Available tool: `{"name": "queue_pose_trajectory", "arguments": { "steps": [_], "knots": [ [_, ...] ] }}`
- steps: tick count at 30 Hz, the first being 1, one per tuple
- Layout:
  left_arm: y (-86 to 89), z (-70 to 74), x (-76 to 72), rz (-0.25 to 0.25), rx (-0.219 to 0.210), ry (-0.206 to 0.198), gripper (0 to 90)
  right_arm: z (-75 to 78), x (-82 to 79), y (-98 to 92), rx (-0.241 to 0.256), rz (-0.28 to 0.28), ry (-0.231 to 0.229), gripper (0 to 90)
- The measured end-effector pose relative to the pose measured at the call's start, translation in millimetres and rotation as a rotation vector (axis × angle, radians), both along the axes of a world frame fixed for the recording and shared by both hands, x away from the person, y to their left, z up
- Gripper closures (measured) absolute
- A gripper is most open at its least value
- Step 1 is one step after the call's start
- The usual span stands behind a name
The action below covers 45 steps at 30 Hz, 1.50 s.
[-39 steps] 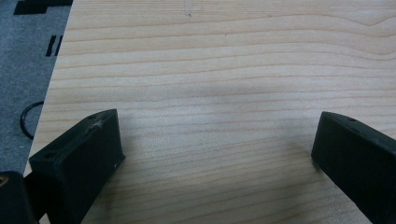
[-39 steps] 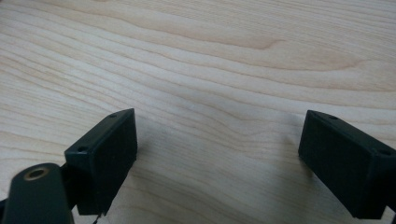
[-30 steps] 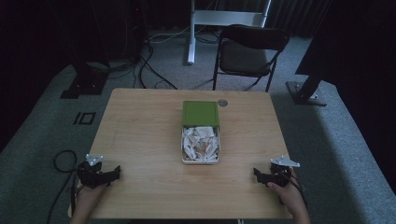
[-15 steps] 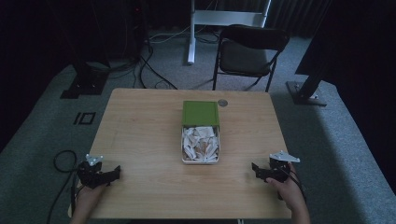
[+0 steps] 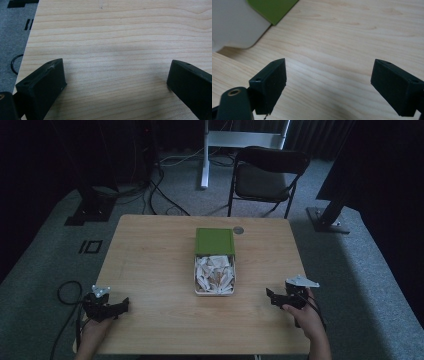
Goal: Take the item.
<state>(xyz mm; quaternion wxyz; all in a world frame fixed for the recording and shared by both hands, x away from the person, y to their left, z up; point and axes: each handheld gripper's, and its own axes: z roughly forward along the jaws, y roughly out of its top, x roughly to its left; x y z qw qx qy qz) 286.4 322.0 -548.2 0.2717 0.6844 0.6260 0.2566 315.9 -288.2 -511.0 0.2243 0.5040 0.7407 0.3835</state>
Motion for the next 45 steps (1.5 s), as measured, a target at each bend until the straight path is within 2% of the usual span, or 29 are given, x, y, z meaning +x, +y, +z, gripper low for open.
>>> {"name": "queue_pose_trajectory", "arguments": {
  "steps": [3,15,23,27,45],
  "knots": [
    [-0.1,0.0,0.0,0.001,-0.001,-0.001,2.6,6.0,2.2,4.5,-0.015,0.019,-0.012,13.3],
    [0.0,-0.1,0.0,0.0,-0.001,-0.001,2.6,28.8,14.8,27.3,-0.016,0.073,-0.058,13.8],
    [-0.1,0.0,0.0,0.001,-0.001,-0.001,2.6,40.0,23.4,46.7,-0.001,0.115,-0.08,14.1],
    [-0.1,0.0,0.0,0.001,-0.001,-0.001,2.6,44.7,26.9,56.3,0.013,0.135,-0.095,14.2],
    [0.0,0.0,0.0,0.0,-0.001,-0.001,2.6,61.3,36.6,93.6,0.004,0.235,-0.123,15.4]
  ]
}}
